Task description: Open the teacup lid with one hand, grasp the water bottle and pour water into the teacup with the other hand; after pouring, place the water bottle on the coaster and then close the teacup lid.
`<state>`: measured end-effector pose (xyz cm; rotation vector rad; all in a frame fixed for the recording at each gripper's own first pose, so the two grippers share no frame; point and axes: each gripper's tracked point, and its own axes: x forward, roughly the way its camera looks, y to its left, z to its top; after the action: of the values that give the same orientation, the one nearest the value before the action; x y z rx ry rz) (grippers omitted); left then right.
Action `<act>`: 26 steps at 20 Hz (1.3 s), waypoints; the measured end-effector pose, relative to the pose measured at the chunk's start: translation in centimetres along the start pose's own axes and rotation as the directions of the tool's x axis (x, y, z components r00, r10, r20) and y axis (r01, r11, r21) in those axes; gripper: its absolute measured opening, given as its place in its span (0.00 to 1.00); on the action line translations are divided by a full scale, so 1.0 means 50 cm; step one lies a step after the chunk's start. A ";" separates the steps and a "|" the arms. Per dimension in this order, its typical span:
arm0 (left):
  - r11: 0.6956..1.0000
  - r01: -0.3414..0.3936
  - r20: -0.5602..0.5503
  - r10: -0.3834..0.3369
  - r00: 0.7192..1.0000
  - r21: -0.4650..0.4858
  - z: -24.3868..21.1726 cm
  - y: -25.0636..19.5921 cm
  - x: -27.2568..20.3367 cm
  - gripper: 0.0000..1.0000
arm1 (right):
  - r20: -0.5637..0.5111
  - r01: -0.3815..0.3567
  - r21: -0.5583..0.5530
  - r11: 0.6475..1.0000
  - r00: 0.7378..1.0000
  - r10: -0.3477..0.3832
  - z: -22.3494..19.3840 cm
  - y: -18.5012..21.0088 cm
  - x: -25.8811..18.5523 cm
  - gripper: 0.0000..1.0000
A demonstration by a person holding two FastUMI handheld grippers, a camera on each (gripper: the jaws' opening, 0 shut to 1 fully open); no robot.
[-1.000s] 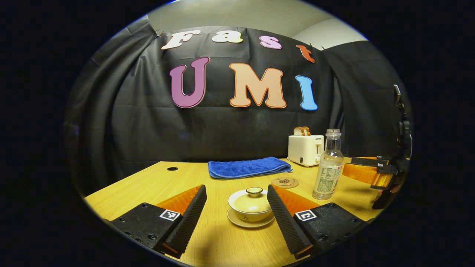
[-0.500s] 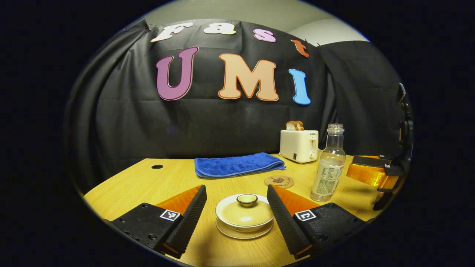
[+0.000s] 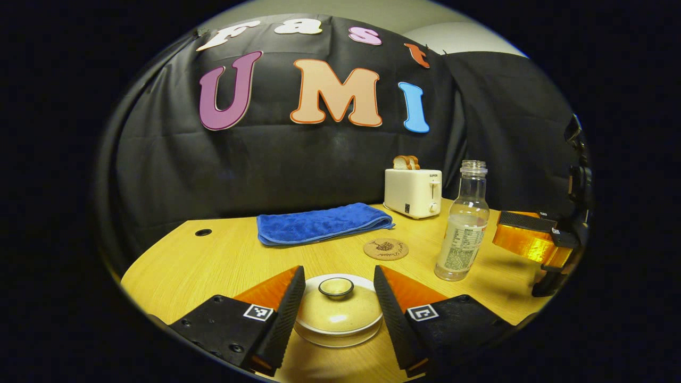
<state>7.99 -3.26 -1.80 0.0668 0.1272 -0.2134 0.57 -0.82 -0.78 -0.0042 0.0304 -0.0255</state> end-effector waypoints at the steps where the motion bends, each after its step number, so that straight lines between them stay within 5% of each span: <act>1: 1.000 -0.001 0.003 0.001 1.000 0.001 0.000 0.000 -0.001 0.75 | 0.000 0.000 0.000 1.000 1.000 0.000 -0.001 0.000 0.000 0.82; 2: 1.000 0.002 0.007 -0.002 1.000 0.002 0.003 -0.001 0.005 0.70 | 0.000 0.000 0.000 1.000 1.000 0.000 -0.001 -0.001 0.001 0.90; 9: 1.000 0.012 0.004 -0.011 1.000 -0.006 0.001 -0.001 0.006 0.30 | 0.001 -0.003 0.000 1.000 1.000 0.003 -0.002 0.000 0.001 0.86; 26: 0.997 -0.068 0.131 0.070 0.989 -0.018 0.034 0.039 -0.032 0.28 | 0.000 -0.019 0.001 1.000 1.000 0.019 -0.002 0.005 -0.002 0.86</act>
<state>7.04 -1.16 0.17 0.0431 -0.0048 -0.1469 0.47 -0.55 -0.86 -0.0029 0.0307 -0.0063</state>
